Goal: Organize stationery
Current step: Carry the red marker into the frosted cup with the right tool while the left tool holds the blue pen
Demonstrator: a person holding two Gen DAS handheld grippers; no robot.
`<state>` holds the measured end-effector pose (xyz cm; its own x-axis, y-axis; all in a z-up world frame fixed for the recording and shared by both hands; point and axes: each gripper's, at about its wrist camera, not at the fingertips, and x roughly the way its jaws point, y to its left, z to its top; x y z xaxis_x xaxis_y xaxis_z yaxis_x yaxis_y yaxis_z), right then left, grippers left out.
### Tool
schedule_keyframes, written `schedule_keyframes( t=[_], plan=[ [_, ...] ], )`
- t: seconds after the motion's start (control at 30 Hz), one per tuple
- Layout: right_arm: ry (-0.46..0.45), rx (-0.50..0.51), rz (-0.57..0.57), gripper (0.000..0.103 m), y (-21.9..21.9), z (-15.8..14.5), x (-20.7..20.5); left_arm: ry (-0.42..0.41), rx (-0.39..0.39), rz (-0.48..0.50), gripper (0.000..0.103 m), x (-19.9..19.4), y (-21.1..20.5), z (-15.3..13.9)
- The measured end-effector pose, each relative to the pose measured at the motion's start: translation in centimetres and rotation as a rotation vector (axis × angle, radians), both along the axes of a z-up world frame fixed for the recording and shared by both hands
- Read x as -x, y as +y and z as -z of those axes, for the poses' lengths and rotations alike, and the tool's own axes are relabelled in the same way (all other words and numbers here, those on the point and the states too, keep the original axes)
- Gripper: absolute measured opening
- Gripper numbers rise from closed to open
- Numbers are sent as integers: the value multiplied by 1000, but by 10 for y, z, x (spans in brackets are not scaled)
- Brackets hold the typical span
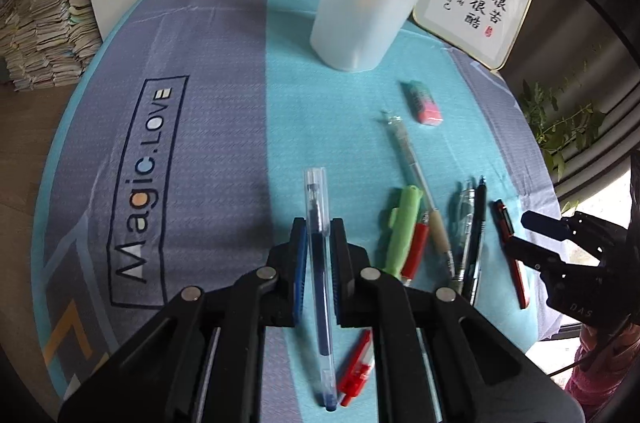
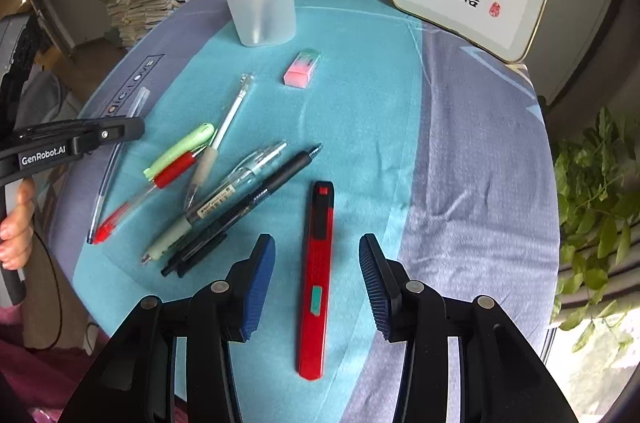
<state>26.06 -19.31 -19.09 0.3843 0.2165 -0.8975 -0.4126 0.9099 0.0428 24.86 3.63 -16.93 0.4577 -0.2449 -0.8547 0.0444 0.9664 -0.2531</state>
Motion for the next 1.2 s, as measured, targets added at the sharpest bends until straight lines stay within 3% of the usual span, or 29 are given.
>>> schedule_keyframes(
  t=[0.27,0.37,0.43,0.5,0.6,0.7,0.8,0.93,1.2],
  plan=[
    [39,52,14,35,12,11,-23,-8,-40,26,10,-5,-2,2],
    [42,50,26,28,12,11,-27,-20,-57,39,20,-9,-6,2],
    [43,47,26,14,14,10,-28,-28,-71,45,34,-12,-9,1],
    [38,46,25,14,14,8,-27,-39,-107,46,35,-14,-12,3],
    [19,18,34,14,11,0,-23,-66,-160,54,33,-16,-15,5],
    [-7,-20,49,14,5,-11,-16,-89,-205,68,10,-19,-16,7],
    [-43,-72,60,14,-2,-27,-10,-70,-140,62,10,-21,-8,3],
    [-110,-118,61,14,-7,-53,1,-164,-167,46,10,-10,-6,-24],
    [-194,-194,67,14,-8,-86,6,-284,-121,53,10,6,-11,-65]
  ],
)
